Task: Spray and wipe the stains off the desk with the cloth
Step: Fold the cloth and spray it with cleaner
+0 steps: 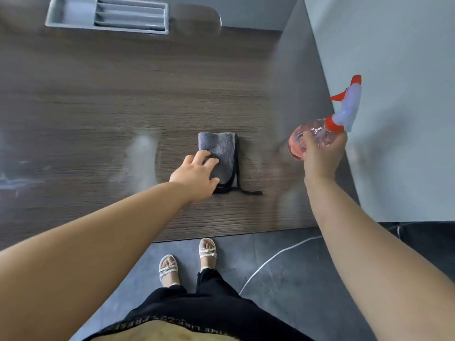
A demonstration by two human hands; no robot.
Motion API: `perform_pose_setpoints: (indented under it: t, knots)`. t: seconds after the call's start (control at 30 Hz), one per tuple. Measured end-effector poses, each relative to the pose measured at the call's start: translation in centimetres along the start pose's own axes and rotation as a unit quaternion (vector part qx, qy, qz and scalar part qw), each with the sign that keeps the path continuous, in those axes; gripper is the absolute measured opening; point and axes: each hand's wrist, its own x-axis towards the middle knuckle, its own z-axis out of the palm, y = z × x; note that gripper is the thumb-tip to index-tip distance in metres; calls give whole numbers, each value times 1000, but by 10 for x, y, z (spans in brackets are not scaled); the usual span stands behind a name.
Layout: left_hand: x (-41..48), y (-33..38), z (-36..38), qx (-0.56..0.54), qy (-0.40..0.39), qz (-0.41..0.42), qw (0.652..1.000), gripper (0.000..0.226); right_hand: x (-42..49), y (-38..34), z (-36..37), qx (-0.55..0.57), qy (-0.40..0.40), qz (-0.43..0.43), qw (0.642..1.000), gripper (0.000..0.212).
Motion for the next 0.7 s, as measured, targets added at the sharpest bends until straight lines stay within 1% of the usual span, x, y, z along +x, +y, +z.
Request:
perform_pose_setpoints:
  t: [0.03, 0.07, 0.13, 0.2, 0.27, 0.33, 0.37, 0.4, 0.47, 0.57, 0.63, 0.7]
  knots:
    - [0, 0, -1, -3, -11, -4, 1000, 55, 5, -1, 0, -14, 5, -18, 1000, 59]
    - [1, 0, -1, -3, -19, -7, 1000, 56, 9, -3, -1, -25, 12, -28, 999, 53]
    - [1, 1, -1, -3, -23, -11, 1000, 56, 14, -6, -4, -53, 9, -41, 998, 51]
    - [1, 1, -1, -2, -22, -12, 1000, 56, 19, -5, -9, -85, -4, -67, 994, 56]
    - [1, 1, 0, -5, -21, -12, 1000, 57, 22, -5, -11, -91, -20, -86, 992, 70]
    - [0, 0, 0, -10, -22, -11, 1000, 57, 24, -10, -13, -77, -61, -105, 990, 86]
    - [-1, -1, 0, -10, -21, -10, 1000, 57, 26, -14, -12, -77, -90, -123, 985, 90]
    - [-1, -2, 0, -12, -19, -6, 1000, 57, 28, -18, -12, -77, -117, -140, 980, 90]
    - [-2, -4, 1, -27, -3, 3, 1000, 58, 27, -26, -10, -72, -141, -167, 973, 80]
    - [-11, -12, 6, -55, 61, 18, 996, 53, 18, -33, -8, -93, -155, -207, 962, 65]
    - [-20, -20, 11, -51, 110, 30, 992, 49, 6, -34, -7, -86, -200, -232, 948, 58]
    - [-27, -28, 16, -21, 122, 45, 991, 51, -6, -36, -6, -101, -273, -249, 924, 47]
